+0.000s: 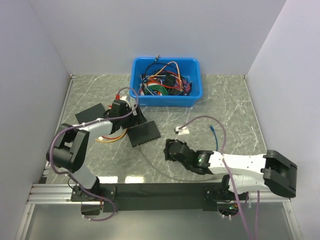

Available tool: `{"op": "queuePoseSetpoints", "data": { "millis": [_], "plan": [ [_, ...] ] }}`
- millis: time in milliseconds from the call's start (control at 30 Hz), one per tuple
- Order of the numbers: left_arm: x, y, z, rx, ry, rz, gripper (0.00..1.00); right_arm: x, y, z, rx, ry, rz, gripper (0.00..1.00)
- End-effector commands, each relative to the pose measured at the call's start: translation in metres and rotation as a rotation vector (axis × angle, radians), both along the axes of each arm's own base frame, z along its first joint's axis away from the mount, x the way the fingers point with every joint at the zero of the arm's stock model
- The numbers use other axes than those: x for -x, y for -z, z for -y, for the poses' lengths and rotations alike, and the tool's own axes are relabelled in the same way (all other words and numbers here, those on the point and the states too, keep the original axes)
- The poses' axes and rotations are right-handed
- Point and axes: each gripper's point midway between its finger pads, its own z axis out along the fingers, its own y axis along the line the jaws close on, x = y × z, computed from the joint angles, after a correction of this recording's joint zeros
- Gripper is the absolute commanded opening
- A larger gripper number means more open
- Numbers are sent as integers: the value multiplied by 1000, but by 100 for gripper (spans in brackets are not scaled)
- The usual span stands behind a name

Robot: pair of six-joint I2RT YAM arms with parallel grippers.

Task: Insert the plug into the switch port

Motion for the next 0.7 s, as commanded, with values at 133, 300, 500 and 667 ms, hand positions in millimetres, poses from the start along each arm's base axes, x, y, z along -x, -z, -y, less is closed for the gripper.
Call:
{"op": "queuePoseSetpoints", "data": {
  "millis": [133,300,500,667],
  "plan": [
    [20,16,2,20,32,-38,94,-19,-19,54,-16,183,-44,60],
    [48,24,-6,46,21,-56,94,-19,-16,60,-2,169,-65,60],
    [55,4,-16,8,21,-22,94,-18,-10,56,32,125,-81,60],
    [43,-34,-27,-16,-45,87,93,-20,-13,57,81,95,-76,59]
  ]
}}
